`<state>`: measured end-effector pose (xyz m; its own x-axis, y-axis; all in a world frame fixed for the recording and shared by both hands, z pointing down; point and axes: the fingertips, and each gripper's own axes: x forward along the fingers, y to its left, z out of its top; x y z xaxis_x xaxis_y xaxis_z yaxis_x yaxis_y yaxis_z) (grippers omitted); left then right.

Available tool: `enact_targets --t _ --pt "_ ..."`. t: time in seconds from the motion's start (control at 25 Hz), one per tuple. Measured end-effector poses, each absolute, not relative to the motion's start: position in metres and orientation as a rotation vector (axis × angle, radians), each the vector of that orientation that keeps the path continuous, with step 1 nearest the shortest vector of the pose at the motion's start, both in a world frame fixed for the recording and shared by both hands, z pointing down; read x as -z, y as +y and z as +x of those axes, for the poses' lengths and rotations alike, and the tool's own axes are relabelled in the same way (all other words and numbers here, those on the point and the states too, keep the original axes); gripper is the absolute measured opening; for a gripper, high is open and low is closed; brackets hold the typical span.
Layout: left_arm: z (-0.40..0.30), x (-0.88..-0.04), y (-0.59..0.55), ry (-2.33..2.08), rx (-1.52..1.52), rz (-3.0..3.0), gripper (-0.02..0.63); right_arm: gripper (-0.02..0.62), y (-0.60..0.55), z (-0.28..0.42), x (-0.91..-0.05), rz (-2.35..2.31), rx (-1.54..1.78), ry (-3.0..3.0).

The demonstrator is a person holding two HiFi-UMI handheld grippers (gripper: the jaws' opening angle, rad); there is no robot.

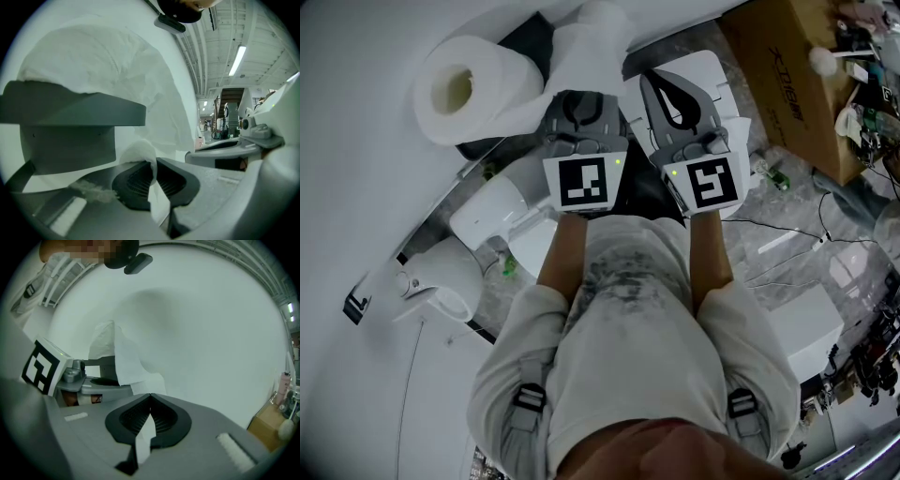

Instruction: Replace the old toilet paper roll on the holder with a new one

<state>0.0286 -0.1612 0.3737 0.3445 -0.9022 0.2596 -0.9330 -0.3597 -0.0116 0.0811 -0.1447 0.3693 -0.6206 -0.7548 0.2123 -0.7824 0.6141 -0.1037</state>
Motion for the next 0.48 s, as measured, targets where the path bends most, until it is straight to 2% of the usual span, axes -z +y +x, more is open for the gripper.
enact_targets --t 0.2,0.48 --pt "0.03 -0.375 -0.162 -1.676 -0.342 2.467 0.02 0.003 -0.147 0.081 -0.37 1.282 -0.274 -2.698" --pt "0.066 -0.367 -0.167 -1.506 -0.333 2.606 0.02 0.003 -0.146 0.084 -0.368 1.268 -0.285 -2.695"
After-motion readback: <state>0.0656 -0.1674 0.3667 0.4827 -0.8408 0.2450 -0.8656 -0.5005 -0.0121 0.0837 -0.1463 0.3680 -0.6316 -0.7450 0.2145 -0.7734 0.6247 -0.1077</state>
